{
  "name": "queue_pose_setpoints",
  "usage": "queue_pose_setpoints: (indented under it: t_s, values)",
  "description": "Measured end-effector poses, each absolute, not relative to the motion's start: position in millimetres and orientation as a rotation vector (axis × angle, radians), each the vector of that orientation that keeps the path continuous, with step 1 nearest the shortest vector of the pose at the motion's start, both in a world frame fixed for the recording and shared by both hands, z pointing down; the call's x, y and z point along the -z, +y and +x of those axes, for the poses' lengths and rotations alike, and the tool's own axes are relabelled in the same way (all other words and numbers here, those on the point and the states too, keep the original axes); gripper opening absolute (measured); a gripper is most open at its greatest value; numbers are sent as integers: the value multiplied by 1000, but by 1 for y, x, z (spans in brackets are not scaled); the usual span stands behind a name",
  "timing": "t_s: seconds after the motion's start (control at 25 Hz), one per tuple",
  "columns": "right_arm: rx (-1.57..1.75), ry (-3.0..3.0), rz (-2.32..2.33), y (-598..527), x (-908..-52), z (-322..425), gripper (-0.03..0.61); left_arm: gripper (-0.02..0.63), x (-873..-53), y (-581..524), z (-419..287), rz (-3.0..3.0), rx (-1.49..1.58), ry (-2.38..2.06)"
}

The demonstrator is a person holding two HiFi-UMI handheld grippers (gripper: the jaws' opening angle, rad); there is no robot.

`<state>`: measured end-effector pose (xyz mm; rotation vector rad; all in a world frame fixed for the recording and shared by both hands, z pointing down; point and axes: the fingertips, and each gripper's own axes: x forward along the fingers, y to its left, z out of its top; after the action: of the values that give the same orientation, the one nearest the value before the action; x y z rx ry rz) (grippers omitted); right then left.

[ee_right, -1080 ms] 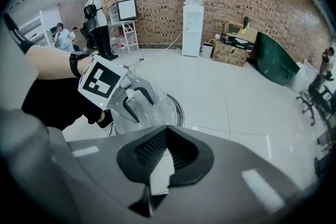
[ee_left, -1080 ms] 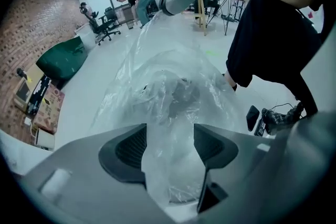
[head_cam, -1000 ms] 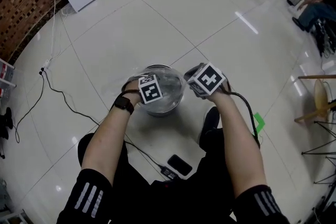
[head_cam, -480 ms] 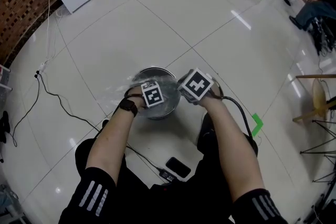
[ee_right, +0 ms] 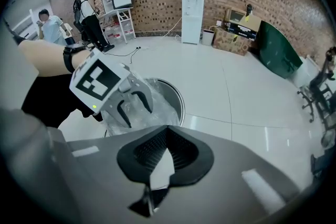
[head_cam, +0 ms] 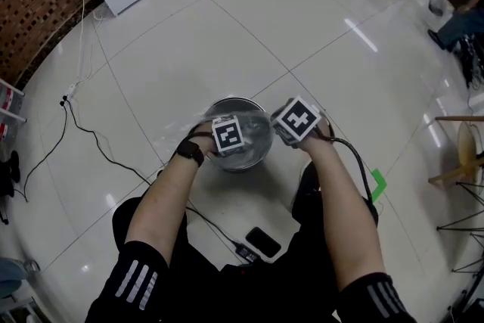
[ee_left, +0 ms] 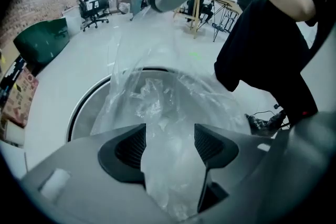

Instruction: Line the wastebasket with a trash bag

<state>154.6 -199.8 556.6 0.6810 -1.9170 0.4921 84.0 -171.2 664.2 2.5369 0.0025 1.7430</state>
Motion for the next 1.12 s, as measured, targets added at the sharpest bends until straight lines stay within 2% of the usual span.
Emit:
queue_pose_setpoints:
  t_s: [0.16, 0.4, 0.64, 0.84, 0.96, 1.12]
  values:
    - [-490, -1925, 705, -204, -550, 159, 6, 277, -618, -162, 68, 2507, -1682, 37]
    - [-487, -1938, 741, -210, -542, 162, 6, 215, -549, -201, 27, 2622, -1714, -240]
    - [-448, -1957, 756, -214, -532, 171, 6, 216, -569, -227, -39, 2490, -1843, -430]
    - [-452, -1932, 780, -219, -536, 177, 6, 213, -592, -227, -56, 2449, -1837, -426]
    - [-474, -1901, 786, -220, -545, 180, 6, 144, -600, -231, -62, 2430, -1823, -445]
    - [-497, -1885, 785, -221, -555, 185, 6, 3, -610, -231, -64, 2404, -1794, -454]
